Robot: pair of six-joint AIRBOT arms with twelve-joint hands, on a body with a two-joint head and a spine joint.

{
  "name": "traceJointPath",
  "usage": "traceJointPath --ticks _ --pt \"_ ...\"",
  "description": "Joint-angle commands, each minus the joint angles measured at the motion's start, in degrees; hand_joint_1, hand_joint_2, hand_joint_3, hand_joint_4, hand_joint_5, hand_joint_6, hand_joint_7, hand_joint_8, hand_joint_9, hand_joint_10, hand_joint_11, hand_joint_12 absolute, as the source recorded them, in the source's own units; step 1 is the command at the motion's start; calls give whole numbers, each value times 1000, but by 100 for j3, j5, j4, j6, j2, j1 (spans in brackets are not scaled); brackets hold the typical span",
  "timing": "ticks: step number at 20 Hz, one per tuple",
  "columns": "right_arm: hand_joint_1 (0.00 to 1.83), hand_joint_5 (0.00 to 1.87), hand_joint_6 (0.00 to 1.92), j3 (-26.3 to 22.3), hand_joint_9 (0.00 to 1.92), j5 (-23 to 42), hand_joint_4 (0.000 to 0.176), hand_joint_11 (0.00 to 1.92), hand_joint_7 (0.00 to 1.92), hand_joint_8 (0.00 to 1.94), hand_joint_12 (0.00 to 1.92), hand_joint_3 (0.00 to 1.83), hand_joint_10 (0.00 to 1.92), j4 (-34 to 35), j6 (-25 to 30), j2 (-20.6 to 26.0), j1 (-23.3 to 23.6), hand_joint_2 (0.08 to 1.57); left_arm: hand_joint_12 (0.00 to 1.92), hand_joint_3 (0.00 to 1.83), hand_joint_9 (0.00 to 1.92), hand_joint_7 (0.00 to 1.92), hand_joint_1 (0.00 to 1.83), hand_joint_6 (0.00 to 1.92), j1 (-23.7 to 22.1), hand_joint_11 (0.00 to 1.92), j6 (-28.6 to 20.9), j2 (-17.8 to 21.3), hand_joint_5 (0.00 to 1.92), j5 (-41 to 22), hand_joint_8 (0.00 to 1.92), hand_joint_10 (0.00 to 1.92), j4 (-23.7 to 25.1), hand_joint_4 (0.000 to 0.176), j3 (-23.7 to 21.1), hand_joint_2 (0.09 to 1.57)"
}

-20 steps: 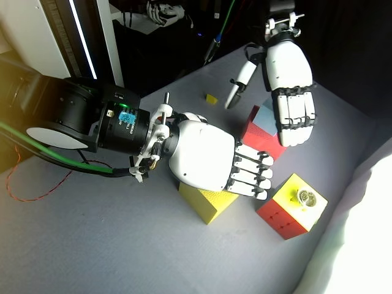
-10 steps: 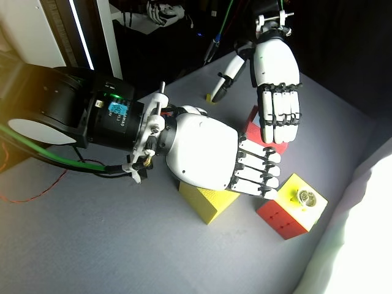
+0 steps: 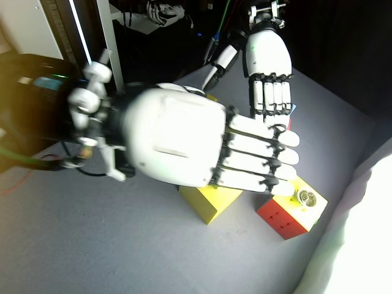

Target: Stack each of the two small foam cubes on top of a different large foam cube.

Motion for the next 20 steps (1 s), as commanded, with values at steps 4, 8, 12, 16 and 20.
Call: traceJointPath --ticks 4,8,12,16,20 --pt "628 0 0 -154 0 941 0 0 0 0 0 0 0 -830 504 497 -300 725 295 0 11 2 457 0 -27 0 -658 192 0 -562 3 7 711 0 -222 842" --pt "600 0 0 -472 0 1288 0 0 0 0 0 3 0 -1498 508 922 -940 734 306 0 13 5 467 0 12 0 -879 251 0 -566 2 4 943 0 -474 835" --pt "639 0 0 -690 0 1110 0 0 0 0 0 0 0 -1582 516 1194 -1451 707 224 9 3 3 476 0 196 0 -1711 320 0 -784 0 0 1859 0 -674 893" --pt "555 0 0 -788 0 978 0 0 0 0 0 5 0 -1578 527 1285 -1856 734 290 0 28 23 489 0 342 0 -2500 485 0 -863 4 8 2714 0 -851 881" --pt "579 5 1 -796 0 527 0 11 2 0 6 14 0 -1315 527 1305 -1944 758 451 0 88 93 509 10 688 0 -3499 674 43 -1423 14 20 3809 0 -1036 887"
